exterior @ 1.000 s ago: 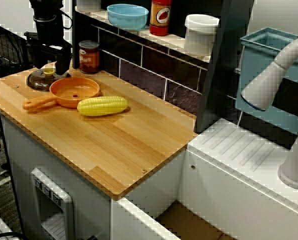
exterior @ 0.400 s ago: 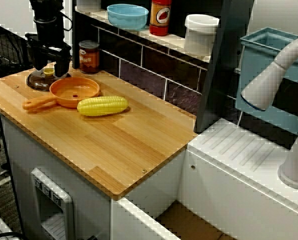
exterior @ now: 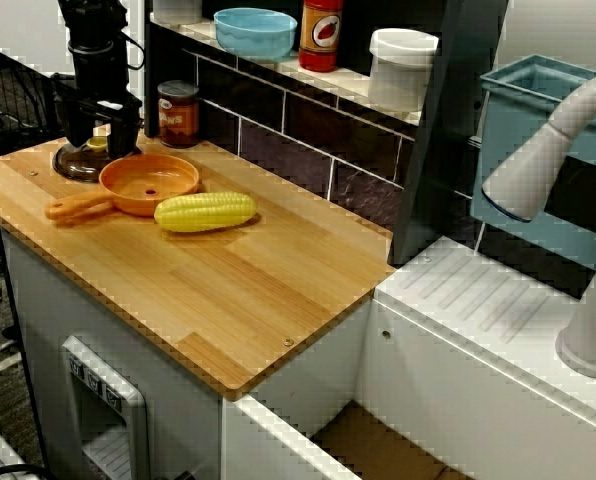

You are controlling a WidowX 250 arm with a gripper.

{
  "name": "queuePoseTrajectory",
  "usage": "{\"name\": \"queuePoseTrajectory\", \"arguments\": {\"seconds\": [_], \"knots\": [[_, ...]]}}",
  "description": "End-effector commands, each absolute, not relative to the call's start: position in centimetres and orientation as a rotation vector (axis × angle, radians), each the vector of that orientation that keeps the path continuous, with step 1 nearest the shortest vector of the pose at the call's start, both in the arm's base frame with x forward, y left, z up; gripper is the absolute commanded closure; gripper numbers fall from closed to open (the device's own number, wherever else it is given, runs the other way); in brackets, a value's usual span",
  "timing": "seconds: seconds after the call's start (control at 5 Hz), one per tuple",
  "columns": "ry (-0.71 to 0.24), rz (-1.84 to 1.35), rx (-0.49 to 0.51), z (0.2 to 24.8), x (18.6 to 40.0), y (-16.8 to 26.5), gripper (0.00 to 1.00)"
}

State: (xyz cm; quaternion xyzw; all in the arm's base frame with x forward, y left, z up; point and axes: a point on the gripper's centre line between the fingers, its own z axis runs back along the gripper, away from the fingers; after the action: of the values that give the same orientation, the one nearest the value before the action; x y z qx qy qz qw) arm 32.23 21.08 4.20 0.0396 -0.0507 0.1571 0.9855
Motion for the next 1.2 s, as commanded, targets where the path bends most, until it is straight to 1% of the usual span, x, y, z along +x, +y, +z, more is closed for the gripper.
{"name": "queuePoseTrajectory", "arguments": {"seconds": [0.0,0.2,0.6,0.8,1.0], "knots": [[-0.147,0.317,0.094,5.6,32.5,22.1,0.00],[-0.155,0.329,0.081,5.4,32.5,22.1,1.00],[-0.158,0.327,0.082,5.5,32.4,22.0,1.00],[-0.168,0.325,0.074,6.4,32.2,21.9,1.00],[-0.192,0.322,0.058,7.9,32.0,21.5,1.00]]}}
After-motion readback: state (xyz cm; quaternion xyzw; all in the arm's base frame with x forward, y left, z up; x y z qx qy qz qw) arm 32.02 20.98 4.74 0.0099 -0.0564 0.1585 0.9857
